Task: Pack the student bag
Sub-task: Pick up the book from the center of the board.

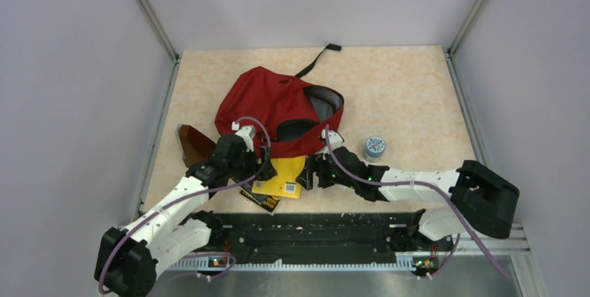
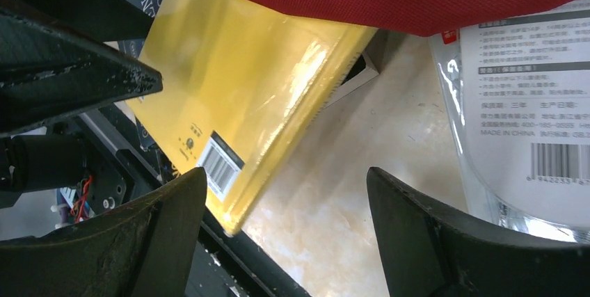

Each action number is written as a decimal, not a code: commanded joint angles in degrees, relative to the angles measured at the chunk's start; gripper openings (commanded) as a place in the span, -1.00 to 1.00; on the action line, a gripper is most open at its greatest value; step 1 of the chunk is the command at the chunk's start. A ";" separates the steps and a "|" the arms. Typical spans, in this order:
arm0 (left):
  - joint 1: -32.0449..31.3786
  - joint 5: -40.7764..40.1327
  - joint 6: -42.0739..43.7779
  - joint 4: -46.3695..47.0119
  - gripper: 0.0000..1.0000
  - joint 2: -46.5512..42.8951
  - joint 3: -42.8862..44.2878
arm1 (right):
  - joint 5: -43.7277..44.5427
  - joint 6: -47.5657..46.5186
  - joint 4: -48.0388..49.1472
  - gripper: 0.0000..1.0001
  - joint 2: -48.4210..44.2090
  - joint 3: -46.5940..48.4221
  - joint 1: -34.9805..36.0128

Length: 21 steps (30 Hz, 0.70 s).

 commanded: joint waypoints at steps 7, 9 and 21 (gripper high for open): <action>-1.89 5.08 -2.28 3.12 0.67 -0.45 -1.55 | -4.43 3.77 9.83 0.60 7.42 0.70 2.00; -1.87 5.27 -2.47 3.27 0.66 -0.20 -1.82 | -4.68 4.23 10.72 0.58 8.99 1.15 2.15; -2.22 7.53 -2.64 4.67 0.64 -2.06 -1.86 | -8.71 8.50 20.26 -0.03 14.98 2.18 2.25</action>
